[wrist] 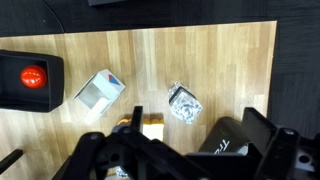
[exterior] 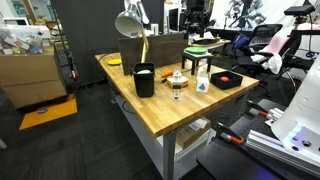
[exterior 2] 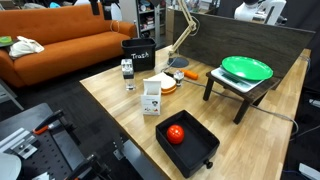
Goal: Move the glass object to the left.
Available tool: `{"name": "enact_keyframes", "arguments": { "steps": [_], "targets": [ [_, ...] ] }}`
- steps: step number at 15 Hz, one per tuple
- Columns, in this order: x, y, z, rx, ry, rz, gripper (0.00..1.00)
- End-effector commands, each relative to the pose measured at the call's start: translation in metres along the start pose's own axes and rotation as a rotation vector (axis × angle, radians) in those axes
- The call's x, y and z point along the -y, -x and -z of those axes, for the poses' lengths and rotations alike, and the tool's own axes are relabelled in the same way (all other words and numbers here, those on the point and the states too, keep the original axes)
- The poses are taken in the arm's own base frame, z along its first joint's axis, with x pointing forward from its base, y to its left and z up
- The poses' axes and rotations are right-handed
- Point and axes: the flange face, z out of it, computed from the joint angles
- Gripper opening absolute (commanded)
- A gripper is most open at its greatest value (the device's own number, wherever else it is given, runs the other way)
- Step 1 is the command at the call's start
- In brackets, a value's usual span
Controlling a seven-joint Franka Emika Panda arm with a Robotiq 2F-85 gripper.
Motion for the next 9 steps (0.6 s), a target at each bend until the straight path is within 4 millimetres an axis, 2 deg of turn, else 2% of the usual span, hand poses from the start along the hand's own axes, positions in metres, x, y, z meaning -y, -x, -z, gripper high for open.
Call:
{"name": "enact_keyframes", "arguments": {
  "steps": [1,5,7,8,9],
  "targets": [
    [0.007,-0.026,-0.013,0.018,-0.04,0.0,1.0],
    [0.021,-0.055,-0.033,0.088,-0.115,-0.116,1.0],
    [0.027,-0.061,-0.04,0.114,-0.143,-0.161,1.0],
    [0.023,-0.054,-0.041,0.082,-0.114,-0.12,1.0],
    [0.025,-0.057,-0.045,0.089,-0.116,-0.123,1.0]
  ]
}}
